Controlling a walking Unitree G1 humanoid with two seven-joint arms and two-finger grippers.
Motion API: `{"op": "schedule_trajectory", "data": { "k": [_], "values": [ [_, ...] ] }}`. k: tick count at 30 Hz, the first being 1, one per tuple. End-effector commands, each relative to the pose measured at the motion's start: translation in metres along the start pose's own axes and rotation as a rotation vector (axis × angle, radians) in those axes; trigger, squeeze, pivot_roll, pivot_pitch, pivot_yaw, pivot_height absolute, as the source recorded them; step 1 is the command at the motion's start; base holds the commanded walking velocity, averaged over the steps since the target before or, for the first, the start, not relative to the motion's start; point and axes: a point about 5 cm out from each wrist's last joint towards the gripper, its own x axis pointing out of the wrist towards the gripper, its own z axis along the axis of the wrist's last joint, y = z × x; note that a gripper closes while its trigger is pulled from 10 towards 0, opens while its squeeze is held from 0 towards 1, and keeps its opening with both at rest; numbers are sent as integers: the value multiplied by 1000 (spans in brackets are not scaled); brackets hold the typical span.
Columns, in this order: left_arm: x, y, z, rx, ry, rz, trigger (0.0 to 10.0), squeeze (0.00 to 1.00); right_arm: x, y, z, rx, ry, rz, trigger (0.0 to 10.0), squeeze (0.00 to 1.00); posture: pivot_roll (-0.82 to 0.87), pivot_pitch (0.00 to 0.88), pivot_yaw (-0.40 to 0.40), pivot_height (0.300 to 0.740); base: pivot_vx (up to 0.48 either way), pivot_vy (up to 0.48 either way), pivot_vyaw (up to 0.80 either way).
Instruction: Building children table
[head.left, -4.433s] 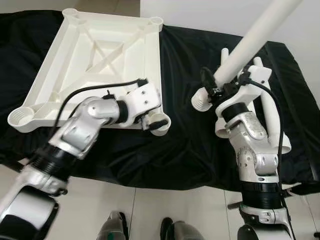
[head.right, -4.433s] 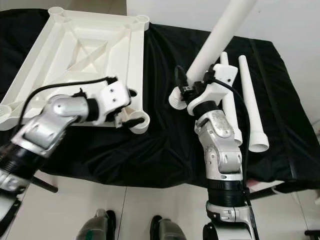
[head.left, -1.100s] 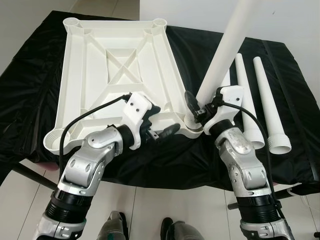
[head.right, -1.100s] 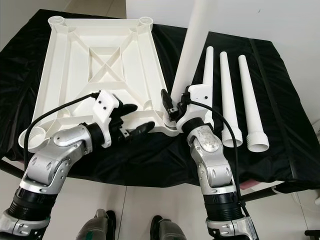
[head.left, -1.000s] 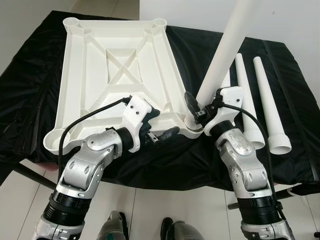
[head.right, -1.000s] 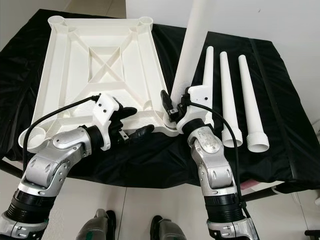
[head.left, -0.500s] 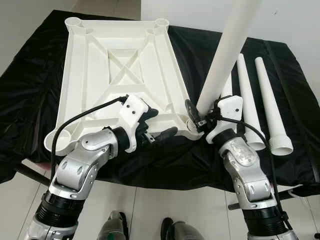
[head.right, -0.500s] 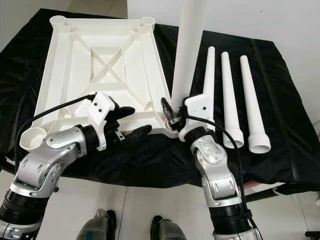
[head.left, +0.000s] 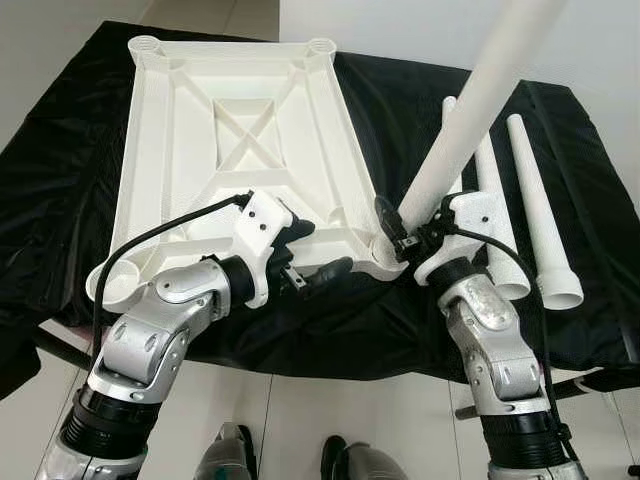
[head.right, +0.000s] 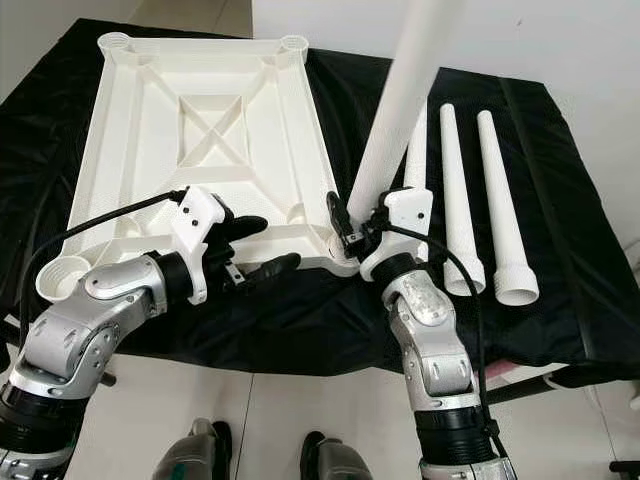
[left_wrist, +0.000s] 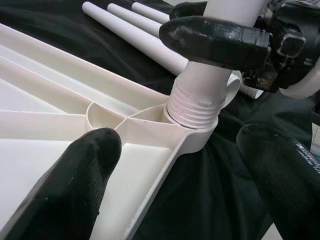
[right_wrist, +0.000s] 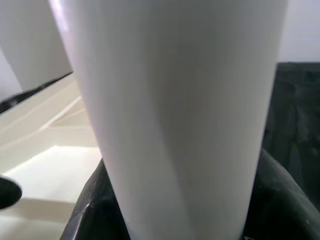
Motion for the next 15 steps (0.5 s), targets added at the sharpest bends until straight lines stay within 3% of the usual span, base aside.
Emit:
{"op": "schedule_trajectory", "data": {
  "k": [1,7,15],
  "values": [
    [-1,-5,0,1,7,-38,10000,0,-5,-8,-17,64,83,-59,10000,0,102,204,-73,740,0,0,0],
    [-3,-6,0,-1,6,-37,10000,0,-9,-10,-22,48,93,-73,10000,0,101,209,-72,740,0,0,0],
    [-3,-5,1,1,6,-31,10000,0,-18,-5,-21,42,17,-81,10000,0,101,209,-72,740,0,0,0]
  ]
}}
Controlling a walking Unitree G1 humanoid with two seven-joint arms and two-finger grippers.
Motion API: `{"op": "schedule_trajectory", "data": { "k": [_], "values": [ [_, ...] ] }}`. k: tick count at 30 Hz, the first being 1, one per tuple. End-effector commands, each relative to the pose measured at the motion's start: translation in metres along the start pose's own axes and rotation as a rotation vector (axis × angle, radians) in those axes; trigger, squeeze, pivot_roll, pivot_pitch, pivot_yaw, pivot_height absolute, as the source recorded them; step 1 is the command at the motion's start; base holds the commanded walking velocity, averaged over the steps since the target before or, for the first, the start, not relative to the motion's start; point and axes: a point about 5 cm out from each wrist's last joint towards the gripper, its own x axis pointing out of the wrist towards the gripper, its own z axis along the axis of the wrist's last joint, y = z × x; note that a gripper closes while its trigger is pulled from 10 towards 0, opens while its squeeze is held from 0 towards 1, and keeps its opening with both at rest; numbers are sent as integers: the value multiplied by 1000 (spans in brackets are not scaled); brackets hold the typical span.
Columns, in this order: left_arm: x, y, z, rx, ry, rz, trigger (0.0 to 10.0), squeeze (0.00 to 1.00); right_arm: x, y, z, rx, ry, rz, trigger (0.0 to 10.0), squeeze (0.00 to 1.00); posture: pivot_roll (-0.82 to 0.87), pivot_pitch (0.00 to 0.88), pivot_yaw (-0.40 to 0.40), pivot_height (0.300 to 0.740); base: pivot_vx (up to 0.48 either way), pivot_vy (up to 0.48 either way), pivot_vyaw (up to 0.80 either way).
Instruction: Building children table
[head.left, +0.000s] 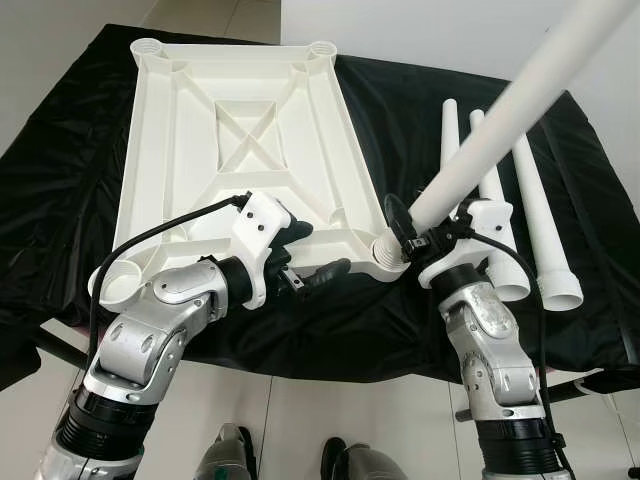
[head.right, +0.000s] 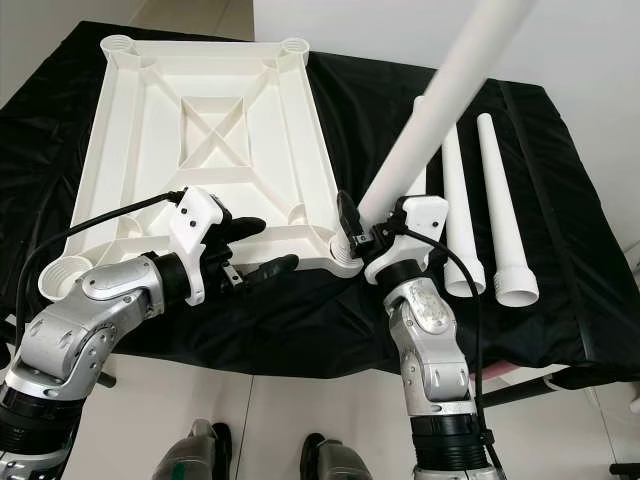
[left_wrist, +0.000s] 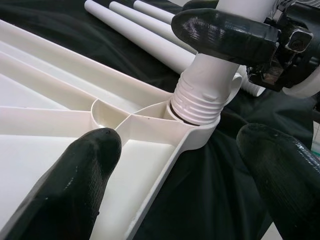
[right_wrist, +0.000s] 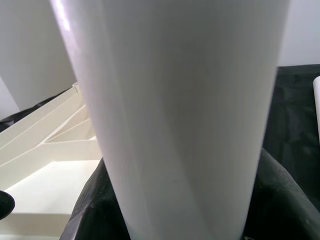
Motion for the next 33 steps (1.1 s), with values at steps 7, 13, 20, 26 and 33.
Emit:
{"op": "schedule_trajectory", "data": {
  "k": [7,13,20,26,33],
  "values": [
    [-2,-4,3,6,-5,-25,10000,0,-10,0,-21,-13,119,-21,10000,0,105,217,-65,740,0,0,0],
    [-3,-4,3,8,-6,-23,10000,0,-2,0,-24,-39,180,-7,10000,0,106,216,-66,740,0,0,0],
    [-3,-2,4,8,-10,-13,10000,0,10,-1,-26,-61,231,65,10000,0,107,214,-72,740,0,0,0],
    [-4,-2,5,10,-10,-7,10000,0,14,-3,-29,-30,254,64,10000,0,110,213,-72,740,0,0,0],
    [-5,-3,5,12,-9,-7,10000,0,16,-9,-32,19,262,15,10000,0,112,217,-73,740,0,0,0]
  ]
}}
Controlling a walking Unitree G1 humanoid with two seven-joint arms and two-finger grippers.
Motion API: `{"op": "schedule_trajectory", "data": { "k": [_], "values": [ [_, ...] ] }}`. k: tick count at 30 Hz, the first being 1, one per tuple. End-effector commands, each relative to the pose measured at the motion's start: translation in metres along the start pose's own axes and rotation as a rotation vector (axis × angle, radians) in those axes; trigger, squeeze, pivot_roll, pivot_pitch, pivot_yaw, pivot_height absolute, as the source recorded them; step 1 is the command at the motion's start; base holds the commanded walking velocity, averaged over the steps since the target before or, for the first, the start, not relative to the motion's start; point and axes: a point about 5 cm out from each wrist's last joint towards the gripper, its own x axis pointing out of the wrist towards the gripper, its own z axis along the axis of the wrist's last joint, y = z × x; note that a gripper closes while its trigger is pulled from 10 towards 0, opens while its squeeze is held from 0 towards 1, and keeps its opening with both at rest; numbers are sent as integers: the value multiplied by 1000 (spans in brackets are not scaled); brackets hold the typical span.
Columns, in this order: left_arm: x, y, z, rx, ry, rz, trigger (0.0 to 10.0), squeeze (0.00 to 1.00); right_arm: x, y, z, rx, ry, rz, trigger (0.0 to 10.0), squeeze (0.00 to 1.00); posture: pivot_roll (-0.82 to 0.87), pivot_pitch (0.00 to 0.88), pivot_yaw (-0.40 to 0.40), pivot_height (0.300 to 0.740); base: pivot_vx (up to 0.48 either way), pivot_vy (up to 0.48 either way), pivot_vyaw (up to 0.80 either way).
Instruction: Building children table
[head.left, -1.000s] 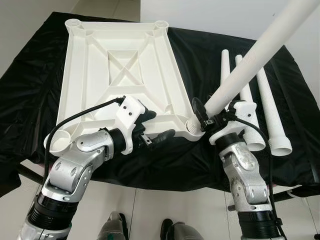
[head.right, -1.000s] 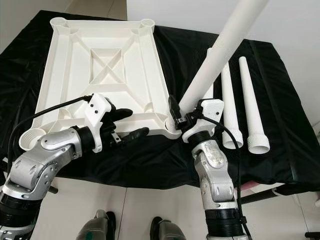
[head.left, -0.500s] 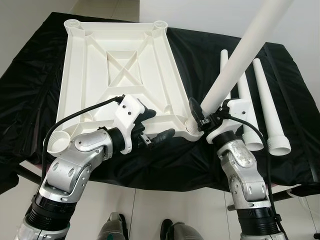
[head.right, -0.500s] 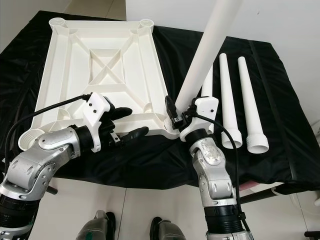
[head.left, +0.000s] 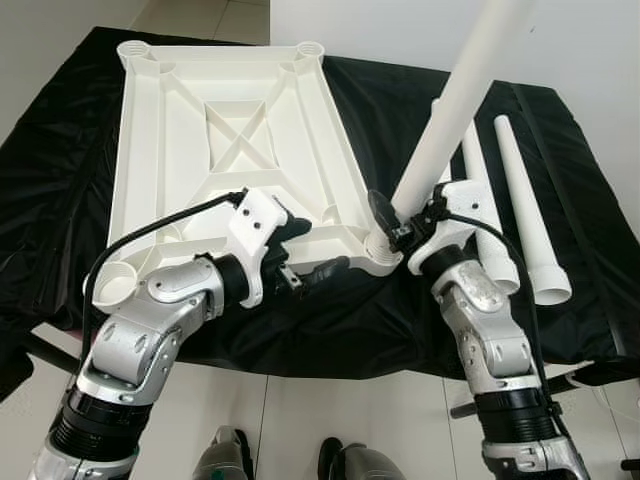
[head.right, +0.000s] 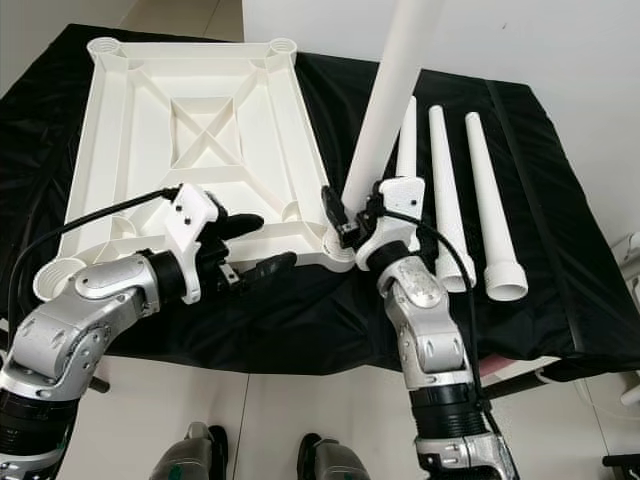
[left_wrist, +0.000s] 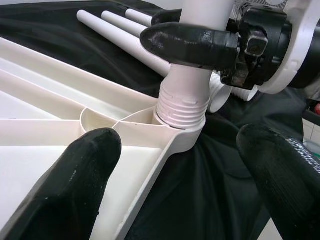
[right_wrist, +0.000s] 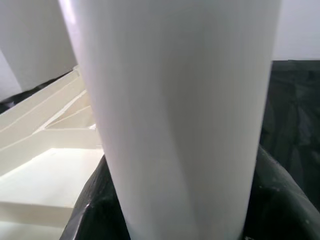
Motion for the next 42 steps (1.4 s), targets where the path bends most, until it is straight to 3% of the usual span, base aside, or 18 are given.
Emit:
{"op": "schedule_trajectory", "data": {
  "k": [1,8,23,25,42],
  "values": [
    [-2,-3,0,-3,1,-4,10000,0,-9,-9,-28,42,144,-66,10000,0,112,217,-73,740,0,0,0],
    [-2,-4,1,-4,-1,-10,10000,0,-13,-11,-34,65,155,-122,10000,0,112,217,-73,740,0,0,0],
    [-3,-5,0,-6,-4,-7,10000,0,-16,1,-30,-14,101,-158,10000,0,114,210,-78,740,0,0,0],
    [-3,-5,0,-7,-3,-7,10000,0,-17,2,-32,-9,106,-245,10000,0,116,207,-83,740,0,0,0],
    [-4,-5,0,-6,-6,-4,10000,0,-22,1,-47,37,140,-568,10000,0,121,208,-79,740,0,0,0]
  ]
}}
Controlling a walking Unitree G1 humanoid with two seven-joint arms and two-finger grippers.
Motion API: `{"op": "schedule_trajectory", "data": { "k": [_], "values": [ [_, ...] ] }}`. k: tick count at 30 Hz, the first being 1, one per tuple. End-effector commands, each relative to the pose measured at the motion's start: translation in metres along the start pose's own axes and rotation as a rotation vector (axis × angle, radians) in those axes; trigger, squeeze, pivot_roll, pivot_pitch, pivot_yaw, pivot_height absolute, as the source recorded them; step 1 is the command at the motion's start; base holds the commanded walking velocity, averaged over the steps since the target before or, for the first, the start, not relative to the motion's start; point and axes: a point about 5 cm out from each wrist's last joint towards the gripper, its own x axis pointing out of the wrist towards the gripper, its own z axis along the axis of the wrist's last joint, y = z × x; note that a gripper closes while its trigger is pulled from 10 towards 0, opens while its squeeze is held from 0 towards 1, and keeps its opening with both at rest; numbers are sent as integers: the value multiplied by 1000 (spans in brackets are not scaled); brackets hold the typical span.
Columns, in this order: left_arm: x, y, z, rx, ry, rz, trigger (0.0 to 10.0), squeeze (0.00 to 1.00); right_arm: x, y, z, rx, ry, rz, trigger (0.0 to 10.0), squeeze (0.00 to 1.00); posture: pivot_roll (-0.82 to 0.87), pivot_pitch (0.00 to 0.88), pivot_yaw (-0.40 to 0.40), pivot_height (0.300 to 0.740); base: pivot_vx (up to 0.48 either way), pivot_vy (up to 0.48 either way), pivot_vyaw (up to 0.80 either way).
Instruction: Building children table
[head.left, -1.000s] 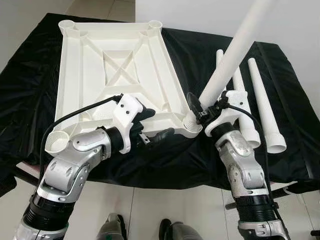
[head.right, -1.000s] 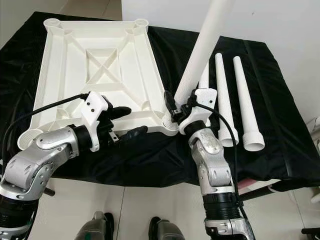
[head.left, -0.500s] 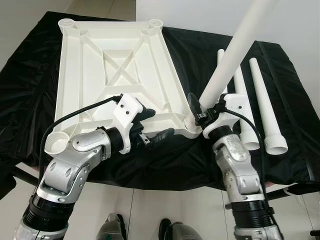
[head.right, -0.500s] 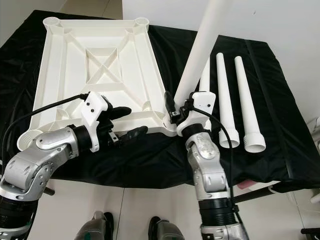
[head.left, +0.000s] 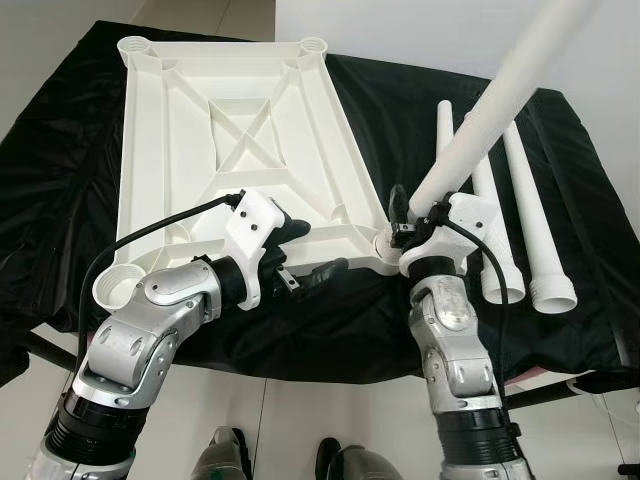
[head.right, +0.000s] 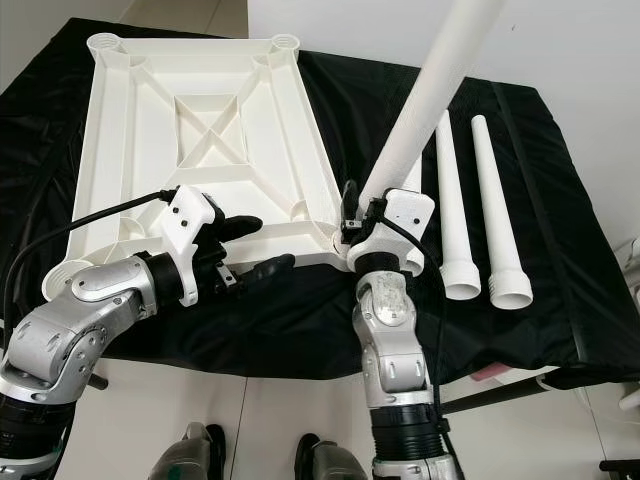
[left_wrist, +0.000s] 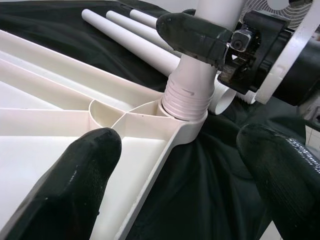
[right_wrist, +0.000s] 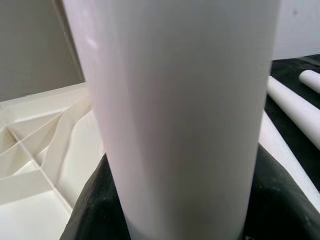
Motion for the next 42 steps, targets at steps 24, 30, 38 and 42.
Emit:
{"op": "schedule_trajectory", "data": {
  "k": [24,30,38,42],
  "values": [
    [-1,-2,3,4,-11,10,10000,0,11,-10,-38,-96,215,-300,10000,0,124,211,-84,740,0,0,0],
    [-1,-2,3,4,-10,14,10000,0,4,-5,-40,-62,214,-173,10000,0,122,211,-86,740,0,0,0],
    [-1,-2,3,5,-15,15,10000,0,-1,-12,-41,-61,203,3,10000,0,122,211,-86,740,0,0,0],
    [-1,-2,3,6,-15,12,10000,0,1,-26,-45,-102,231,18,10000,0,112,205,-84,740,0,0,0]
  ]
}}
